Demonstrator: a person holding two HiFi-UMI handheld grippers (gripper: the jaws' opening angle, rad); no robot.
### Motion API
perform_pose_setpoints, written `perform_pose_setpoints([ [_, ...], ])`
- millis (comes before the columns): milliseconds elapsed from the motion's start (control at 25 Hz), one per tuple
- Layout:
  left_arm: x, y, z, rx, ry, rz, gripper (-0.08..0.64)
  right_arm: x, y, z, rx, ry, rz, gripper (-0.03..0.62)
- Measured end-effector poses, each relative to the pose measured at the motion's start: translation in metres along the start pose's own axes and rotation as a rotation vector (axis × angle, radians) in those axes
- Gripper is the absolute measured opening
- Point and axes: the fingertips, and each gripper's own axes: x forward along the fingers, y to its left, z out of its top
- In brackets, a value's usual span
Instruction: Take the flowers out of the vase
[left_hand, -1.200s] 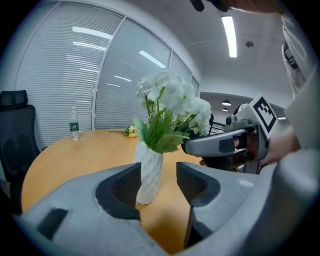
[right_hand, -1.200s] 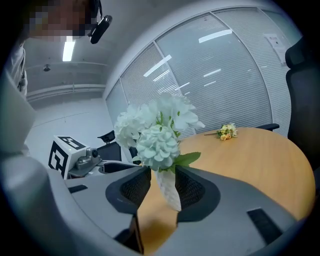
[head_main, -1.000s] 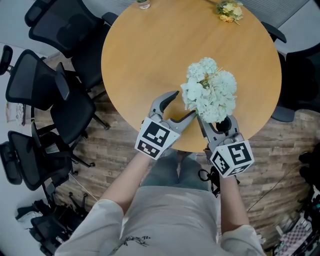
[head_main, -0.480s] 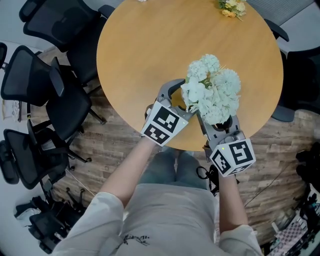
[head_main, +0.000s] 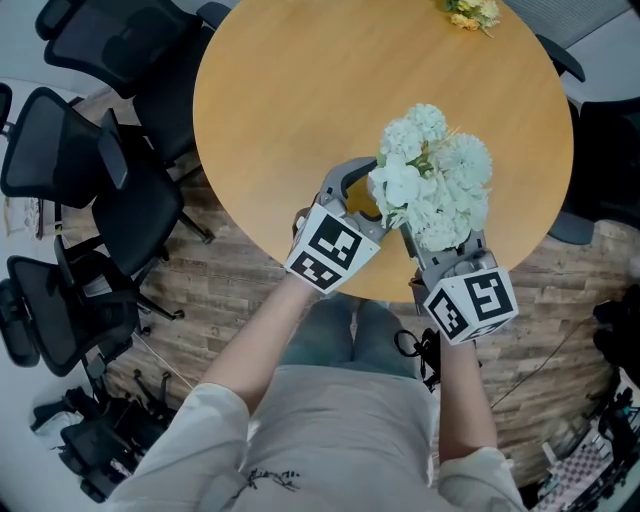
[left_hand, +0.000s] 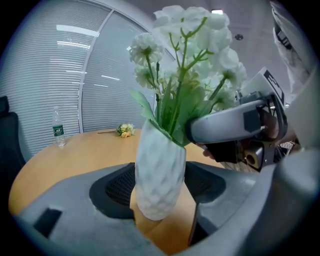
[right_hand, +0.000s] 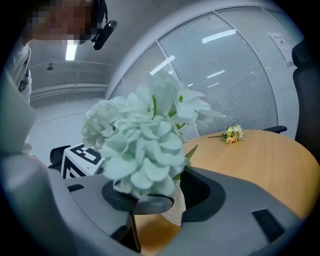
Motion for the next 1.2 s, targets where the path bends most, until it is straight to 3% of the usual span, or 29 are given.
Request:
perform_pose_setpoints([
  [440,0.002,-0.002,0.001,-0.004,-0.011,0.001,0.314,0.013,-0.002,0.001,-0.002,-0.007,0.014,0.176],
  [800,0.002,-0.005,-0.001,0.006,-0.010,-0.011,0.314,0.014,-0.004,0.002,0.064,-0.049,0.016,0.175],
  [1000,0.002,-0.004,0.000,0.000,-0.010,-0.005,0.314,0.017,-0.006,0.004,0.041,-0.054,0.000,0.174],
  [1200,0.004,-0.003,0.002,0.000,-0.008,-0.008,0.314,0.014,-0.013,0.008,0.018,-0.059,-0.028,0.106],
])
